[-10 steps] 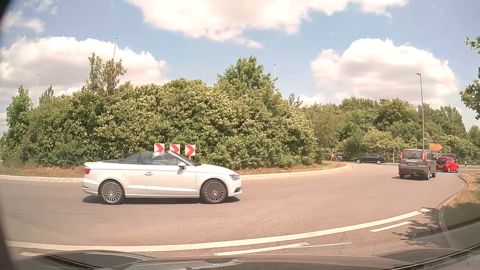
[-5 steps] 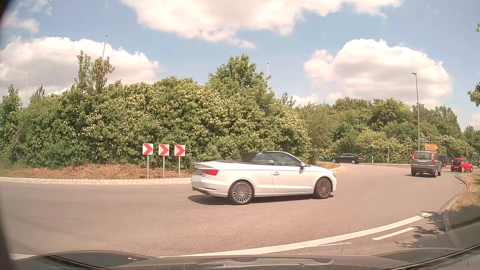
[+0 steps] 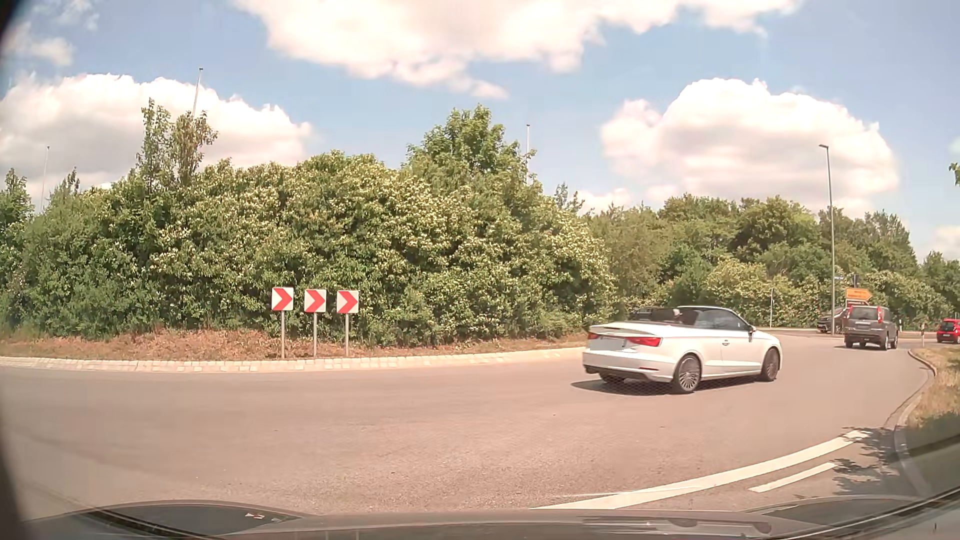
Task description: Follow the waypoints while adhering to traffic rules and regulations
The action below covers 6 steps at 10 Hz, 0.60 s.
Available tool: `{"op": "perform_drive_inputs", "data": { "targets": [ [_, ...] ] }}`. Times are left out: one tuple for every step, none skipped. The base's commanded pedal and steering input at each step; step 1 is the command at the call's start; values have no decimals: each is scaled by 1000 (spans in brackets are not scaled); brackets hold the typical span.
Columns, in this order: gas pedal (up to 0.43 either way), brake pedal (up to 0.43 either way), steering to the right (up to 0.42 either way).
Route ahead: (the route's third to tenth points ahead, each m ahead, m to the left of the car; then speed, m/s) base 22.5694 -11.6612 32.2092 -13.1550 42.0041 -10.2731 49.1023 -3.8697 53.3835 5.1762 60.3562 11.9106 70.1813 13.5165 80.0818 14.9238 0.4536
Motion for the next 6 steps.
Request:
{"op": "perform_drive_inputs", "data": {
  "targets": [
    [0, 171, 133],
    [0, 171, 133],
    [0, 171, 133],
    [0, 159, 133],
    [0, 171, 133],
    [0, 165, 133]
  ]
}}
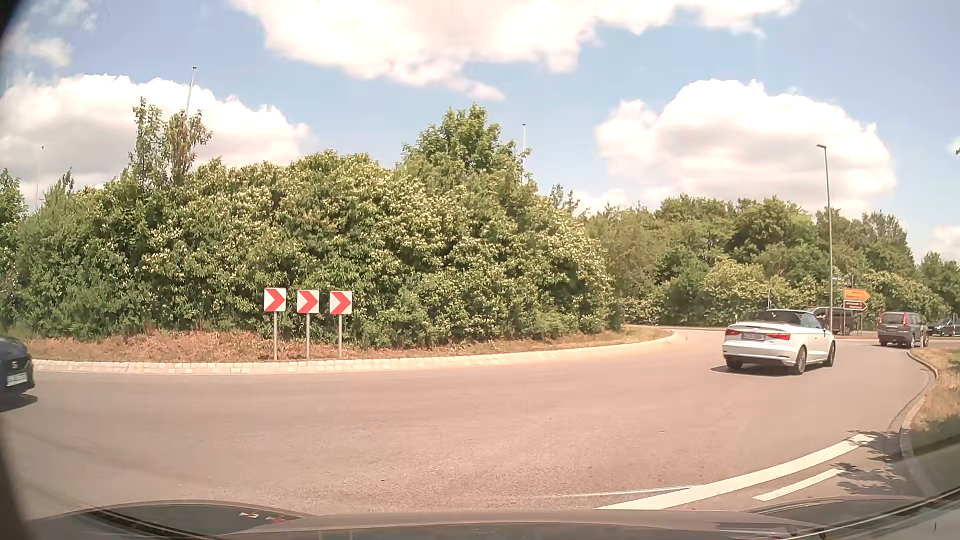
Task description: Follow the waypoints while adhering to traffic rules and regulations
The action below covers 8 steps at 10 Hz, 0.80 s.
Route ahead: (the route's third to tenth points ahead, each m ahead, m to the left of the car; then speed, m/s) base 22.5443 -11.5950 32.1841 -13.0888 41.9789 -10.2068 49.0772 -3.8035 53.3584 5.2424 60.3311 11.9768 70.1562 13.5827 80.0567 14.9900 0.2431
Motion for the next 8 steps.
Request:
{"op": "perform_drive_inputs", "data": {
  "targets": [
    [0, 152, 133],
    [0, 152, 133],
    [0, 152, 133],
    [0, 152, 133],
    [0, 152, 133],
    [0, 152, 133],
    [0, 159, 133],
    [0, 152, 133]
  ]
}}
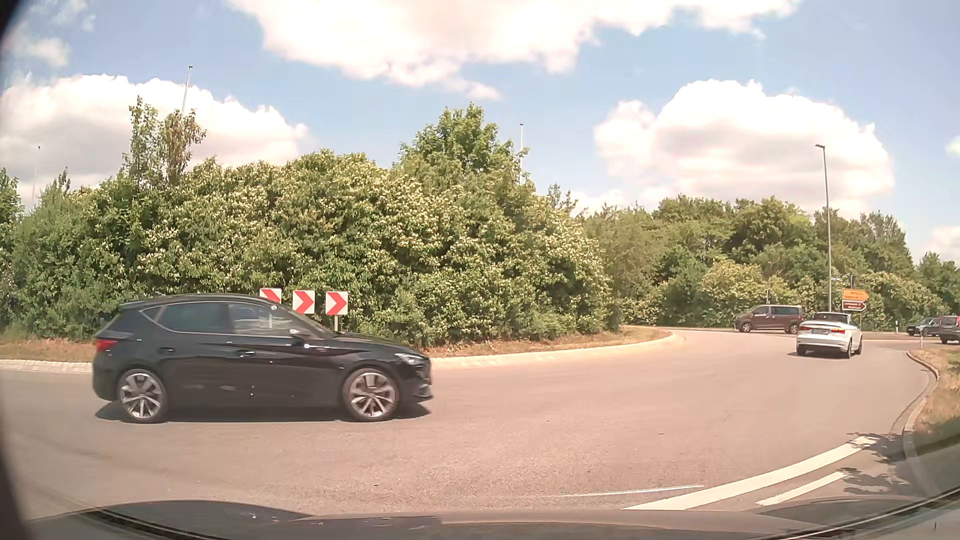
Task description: Follow the waypoints while adhering to traffic rules and regulations
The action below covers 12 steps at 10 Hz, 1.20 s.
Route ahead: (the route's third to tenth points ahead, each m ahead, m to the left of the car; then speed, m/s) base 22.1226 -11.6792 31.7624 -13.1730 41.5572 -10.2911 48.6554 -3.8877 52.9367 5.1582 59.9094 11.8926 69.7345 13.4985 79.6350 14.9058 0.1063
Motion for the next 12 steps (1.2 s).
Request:
{"op": "perform_drive_inputs", "data": {
  "targets": [
    [0, 152, 133],
    [0, 128, 133],
    [0, 55, 133],
    [0, 18, 133],
    [0, 12, 133],
    [0, 12, 133],
    [0, 12, 133],
    [0, 12, 133],
    [0, 12, 133],
    [0, 12, 134],
    [0, 12, 139],
    [87, 12, 145]
  ]
}}
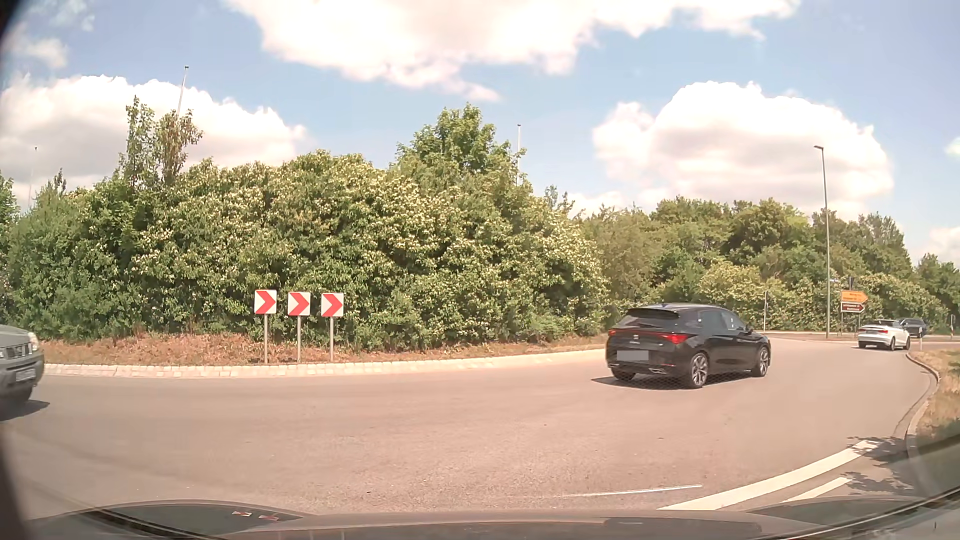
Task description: Follow the waypoints while adhering to traffic rules and regulations
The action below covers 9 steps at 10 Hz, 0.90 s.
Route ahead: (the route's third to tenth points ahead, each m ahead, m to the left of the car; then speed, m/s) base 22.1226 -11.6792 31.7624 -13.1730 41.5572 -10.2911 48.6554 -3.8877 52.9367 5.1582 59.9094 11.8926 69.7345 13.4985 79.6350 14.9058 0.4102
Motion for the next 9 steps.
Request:
{"op": "perform_drive_inputs", "data": {
  "targets": [
    [169, 12, 154],
    [197, 12, 164],
    [260, 12, 173],
    [331, 12, 189],
    [358, 12, 204],
    [390, 12, 223],
    [409, 12, 243],
    [429, 12, 259],
    [441, 12, 279]
  ]
}}
